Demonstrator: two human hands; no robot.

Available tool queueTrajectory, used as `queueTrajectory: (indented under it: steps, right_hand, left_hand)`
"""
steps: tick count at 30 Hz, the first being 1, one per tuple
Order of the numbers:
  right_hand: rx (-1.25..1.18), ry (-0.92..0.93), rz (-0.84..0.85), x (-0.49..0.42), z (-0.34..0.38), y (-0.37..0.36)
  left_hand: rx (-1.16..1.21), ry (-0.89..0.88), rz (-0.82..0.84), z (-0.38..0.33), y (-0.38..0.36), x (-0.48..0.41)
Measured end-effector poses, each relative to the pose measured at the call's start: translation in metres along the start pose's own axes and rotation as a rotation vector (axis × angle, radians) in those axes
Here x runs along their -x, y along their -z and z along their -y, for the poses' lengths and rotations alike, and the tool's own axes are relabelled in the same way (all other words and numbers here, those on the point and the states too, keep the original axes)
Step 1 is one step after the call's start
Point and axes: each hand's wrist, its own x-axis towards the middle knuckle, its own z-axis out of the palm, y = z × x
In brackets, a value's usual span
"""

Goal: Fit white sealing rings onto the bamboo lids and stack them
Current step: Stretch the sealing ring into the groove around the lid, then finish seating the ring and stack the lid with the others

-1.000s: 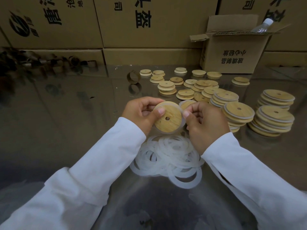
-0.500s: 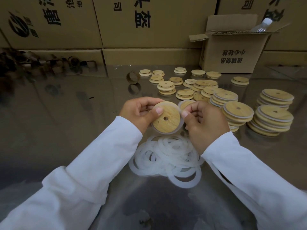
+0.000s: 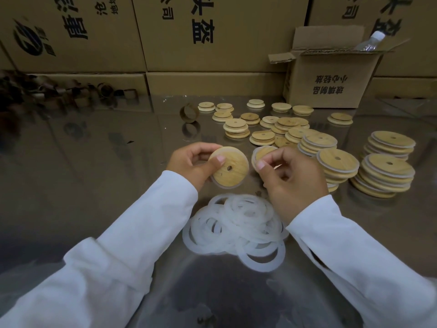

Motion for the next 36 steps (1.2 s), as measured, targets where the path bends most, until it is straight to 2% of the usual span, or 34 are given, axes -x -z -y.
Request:
queueTrajectory:
  steps: [6,9,12,16,22,25,31,36]
  right_hand:
    - [0.176,0.251,0.143,0.013,0.001,-0.007]
    - [0.16,0.273,0.195,0.016,0.001,-0.01]
    - [0.152,0.285,0.214,0.019,0.001,-0.012]
    - [0.139,0.319,0.209,0.023,0.0,-0.014]
    - [0.192,0.351,0.21,0.019,-0.007,-0.014]
    - [0.264,0.391,0.187,0.016,-0.011,-0.014]
    - [0.383,0.432,0.07,0.016,-0.01,-0.021]
    - [0.418,0.446,0.047,0.014,-0.014,-0.023]
  left_hand:
    - [-0.07,0.095,-0.036,0.013,-0.001,-0.013]
    - [-0.148,0.099,-0.049,0.018,-0.006,-0.021]
    - [-0.346,0.07,-0.006,0.022,-0.009,-0.032]
    - [-0.555,0.089,0.04,0.029,-0.016,-0.048]
    - [-0.62,0.065,0.172,0.036,-0.02,-0.067]
    - [-0.565,0.061,0.105,0.038,-0.021,-0.093]
    - [-0.679,0.058,0.059,0.043,-0.038,-0.163]
    - [-0.775,0.08,0.111,0.044,-0.053,-0.201]
